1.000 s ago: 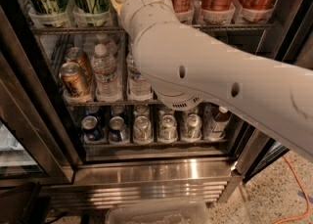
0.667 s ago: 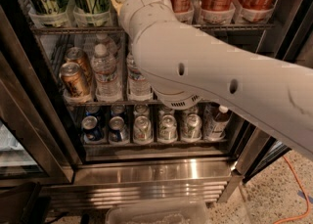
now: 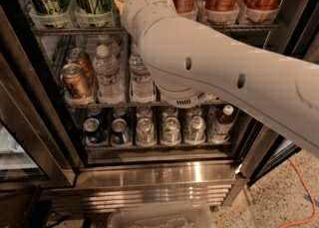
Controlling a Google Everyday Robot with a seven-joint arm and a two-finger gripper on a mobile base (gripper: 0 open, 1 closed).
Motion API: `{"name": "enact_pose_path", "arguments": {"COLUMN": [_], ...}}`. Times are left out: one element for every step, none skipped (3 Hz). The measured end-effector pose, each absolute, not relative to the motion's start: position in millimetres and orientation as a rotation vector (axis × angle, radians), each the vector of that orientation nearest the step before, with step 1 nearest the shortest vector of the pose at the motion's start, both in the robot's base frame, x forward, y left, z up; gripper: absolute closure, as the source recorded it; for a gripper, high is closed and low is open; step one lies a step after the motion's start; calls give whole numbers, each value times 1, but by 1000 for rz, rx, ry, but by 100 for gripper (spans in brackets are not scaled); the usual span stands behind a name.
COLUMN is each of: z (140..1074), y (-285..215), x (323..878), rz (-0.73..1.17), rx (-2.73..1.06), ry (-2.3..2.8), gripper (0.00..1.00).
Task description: Pick green can from top shelf of fridge
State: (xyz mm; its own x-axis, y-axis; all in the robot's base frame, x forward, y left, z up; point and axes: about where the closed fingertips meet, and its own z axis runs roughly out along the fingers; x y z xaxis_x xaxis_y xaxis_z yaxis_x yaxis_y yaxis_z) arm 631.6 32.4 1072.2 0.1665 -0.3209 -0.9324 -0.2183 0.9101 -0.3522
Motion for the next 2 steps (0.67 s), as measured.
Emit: {"name": "enact_pose_path", "arguments": {"z": [1072,1078], "y": [32,34], "x": [632,627], "rz": [-77,-69], "rx": [-460,-463], "ry": [1417,1405], "gripper": [100,100]}}
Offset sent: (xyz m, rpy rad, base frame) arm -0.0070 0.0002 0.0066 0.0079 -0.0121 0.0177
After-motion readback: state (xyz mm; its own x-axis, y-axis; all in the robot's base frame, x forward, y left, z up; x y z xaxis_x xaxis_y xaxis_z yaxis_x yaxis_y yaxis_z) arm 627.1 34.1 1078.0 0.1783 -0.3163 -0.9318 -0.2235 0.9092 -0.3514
